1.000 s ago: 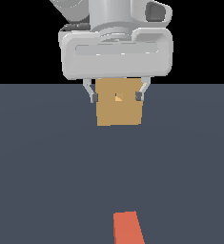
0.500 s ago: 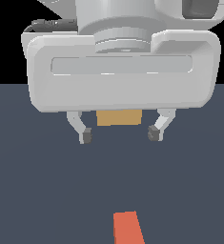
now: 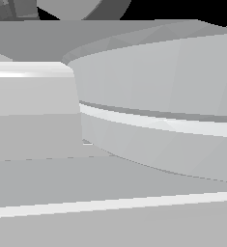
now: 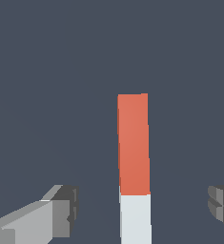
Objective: Insert the peg into the horizontal hole in a box.
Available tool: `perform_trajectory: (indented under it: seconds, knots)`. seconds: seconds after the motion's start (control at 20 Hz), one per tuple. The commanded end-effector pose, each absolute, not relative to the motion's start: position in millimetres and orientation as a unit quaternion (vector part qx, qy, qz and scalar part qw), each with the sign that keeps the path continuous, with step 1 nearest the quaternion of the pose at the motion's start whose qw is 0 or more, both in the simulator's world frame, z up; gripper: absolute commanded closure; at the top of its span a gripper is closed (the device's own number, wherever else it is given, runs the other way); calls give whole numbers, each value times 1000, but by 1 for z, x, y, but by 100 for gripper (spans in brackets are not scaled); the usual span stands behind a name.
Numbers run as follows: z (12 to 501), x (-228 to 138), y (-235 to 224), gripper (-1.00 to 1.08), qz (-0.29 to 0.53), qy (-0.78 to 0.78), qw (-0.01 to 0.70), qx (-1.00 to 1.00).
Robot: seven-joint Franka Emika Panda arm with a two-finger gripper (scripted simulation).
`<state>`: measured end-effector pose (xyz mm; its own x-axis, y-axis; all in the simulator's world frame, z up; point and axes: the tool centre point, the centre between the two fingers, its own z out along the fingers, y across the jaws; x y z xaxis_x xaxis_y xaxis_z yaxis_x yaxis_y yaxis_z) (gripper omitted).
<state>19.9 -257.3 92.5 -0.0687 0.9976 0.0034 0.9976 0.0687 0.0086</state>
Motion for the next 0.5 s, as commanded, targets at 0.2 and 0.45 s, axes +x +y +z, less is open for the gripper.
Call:
perform_trajectory:
  seconds: [0.2, 0.45]
  knots:
    - [76, 26, -306, -92, 2, 737, 1, 676]
    - [69, 30, -326, -92, 1, 739, 0, 674]
